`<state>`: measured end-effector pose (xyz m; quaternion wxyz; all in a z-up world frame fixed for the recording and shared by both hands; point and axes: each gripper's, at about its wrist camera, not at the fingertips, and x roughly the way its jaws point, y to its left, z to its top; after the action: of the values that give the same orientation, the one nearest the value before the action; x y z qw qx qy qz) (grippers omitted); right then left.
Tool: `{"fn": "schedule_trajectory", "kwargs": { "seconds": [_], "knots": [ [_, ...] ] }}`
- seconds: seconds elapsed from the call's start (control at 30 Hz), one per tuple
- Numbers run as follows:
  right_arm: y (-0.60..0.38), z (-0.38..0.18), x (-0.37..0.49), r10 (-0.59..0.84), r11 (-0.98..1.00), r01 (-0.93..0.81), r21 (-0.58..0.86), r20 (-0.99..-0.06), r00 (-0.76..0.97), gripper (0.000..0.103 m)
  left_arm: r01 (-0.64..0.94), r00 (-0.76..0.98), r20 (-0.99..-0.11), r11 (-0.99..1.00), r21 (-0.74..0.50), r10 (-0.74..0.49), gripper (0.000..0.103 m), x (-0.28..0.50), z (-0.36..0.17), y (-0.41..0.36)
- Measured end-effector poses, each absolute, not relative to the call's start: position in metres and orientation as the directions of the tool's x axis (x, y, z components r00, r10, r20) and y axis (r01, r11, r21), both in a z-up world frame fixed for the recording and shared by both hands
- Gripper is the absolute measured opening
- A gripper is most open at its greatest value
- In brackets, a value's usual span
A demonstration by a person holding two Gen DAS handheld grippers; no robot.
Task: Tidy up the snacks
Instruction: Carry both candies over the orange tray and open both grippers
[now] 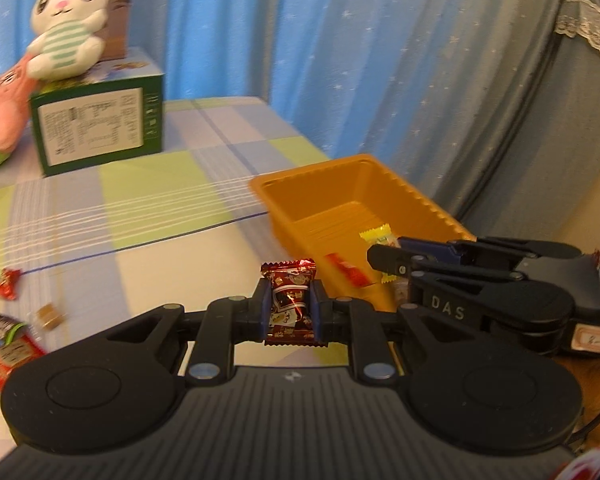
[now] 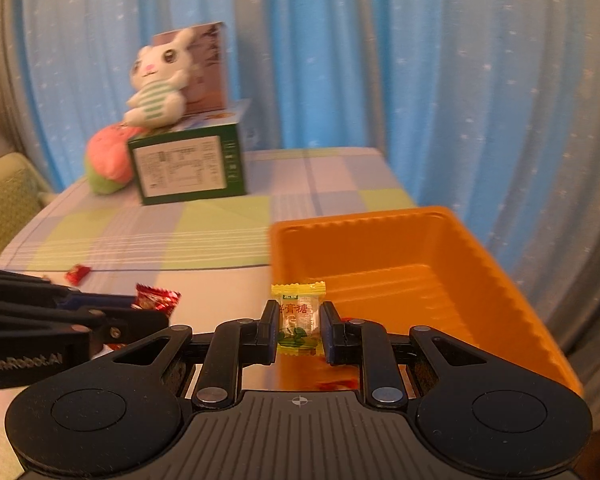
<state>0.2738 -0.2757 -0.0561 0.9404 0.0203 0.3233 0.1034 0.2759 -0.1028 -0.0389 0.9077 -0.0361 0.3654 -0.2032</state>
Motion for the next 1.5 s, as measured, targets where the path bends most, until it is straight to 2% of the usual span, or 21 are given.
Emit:
{"fn": "schedule_trajectory", "kwargs": {
  "seconds": [0.37, 1.1, 1.13, 1.17, 1.2, 1.23, 1.5],
  "knots": [
    [-0.330, -0.064, 0.275, 0.070, 0.994, -0.001, 0.106, -0.647, 0.759, 0.022, 0.394, 0.631, -0.635, 0.889, -0.234, -0.446, 0.017, 0.288, -0.039, -0.141],
    [-0.372, -0.071, 0.281, 0.008, 0.974, 0.149, 0.171, -0.683, 0.730, 0.022, 0.420, 0.594, -0.615, 0.852, -0.313, -0.519, 0.018, 0.320, -0.050, -0.173],
    [-0.372, -0.071, 0.281, 0.010, 0.973, 0.149, 0.174, -0.683, 0.730, 0.022, 0.428, 0.585, -0.604, 0.839, -0.335, -0.540, 0.019, 0.321, -0.051, -0.172],
    [-0.371, -0.071, 0.281, 0.012, 0.973, 0.149, 0.177, -0.683, 0.730, 0.022, 0.430, 0.579, -0.599, 0.832, -0.352, -0.553, 0.025, 0.322, -0.051, -0.171],
    [-0.371, -0.071, 0.281, 0.016, 0.972, 0.149, 0.182, -0.683, 0.731, 0.022, 0.423, 0.579, -0.598, 0.831, -0.360, -0.554, 0.038, 0.323, -0.051, -0.170],
    [-0.371, -0.071, 0.281, 0.020, 0.971, 0.148, 0.186, -0.683, 0.730, 0.022, 0.416, 0.589, -0.598, 0.839, -0.353, -0.543, 0.041, 0.322, -0.051, -0.170],
    [-0.371, -0.069, 0.281, 0.062, 0.964, 0.130, 0.234, -0.668, 0.741, 0.022, 0.341, 0.629, -0.635, 0.893, -0.292, -0.448, 0.041, 0.322, -0.052, -0.153]
  ]
}}
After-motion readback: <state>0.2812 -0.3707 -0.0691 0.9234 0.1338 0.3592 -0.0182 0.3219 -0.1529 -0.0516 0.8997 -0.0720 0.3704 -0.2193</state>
